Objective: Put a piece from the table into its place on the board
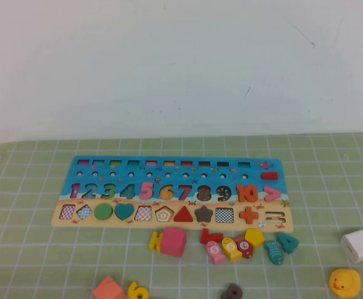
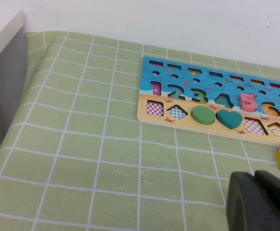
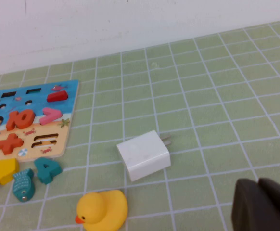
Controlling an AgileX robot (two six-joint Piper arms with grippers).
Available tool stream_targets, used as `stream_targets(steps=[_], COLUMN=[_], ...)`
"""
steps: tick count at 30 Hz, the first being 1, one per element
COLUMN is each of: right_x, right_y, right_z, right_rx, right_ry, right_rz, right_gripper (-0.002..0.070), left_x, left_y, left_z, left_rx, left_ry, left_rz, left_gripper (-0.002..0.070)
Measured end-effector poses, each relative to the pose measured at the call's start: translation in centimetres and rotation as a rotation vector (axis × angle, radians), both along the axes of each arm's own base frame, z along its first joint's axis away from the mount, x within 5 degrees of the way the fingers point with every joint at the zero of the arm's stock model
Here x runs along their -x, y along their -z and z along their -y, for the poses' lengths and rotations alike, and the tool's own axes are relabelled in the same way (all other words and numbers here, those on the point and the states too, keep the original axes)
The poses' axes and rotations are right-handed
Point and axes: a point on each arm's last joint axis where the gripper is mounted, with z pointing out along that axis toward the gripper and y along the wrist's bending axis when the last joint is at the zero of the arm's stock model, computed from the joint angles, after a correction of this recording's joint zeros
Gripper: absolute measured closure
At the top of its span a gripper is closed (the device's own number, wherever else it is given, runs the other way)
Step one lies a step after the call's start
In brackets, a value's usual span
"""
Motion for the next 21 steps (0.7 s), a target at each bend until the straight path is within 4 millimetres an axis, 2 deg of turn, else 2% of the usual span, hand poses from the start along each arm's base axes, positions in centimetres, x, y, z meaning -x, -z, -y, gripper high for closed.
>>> stream_targets(steps=[21], right_x=[0.0], right_y=[0.0], right_z=[0.0], right_rx=[0.0], right_ry=[0.0], right_rz=[0.0], right_gripper=[0.0678], left_x=[0.0], left_y=[0.0], left_z=[-0.01], left_rx=[-0.037], left_ry=[0.01], left_rz=[0.003], left_gripper=[0.0676])
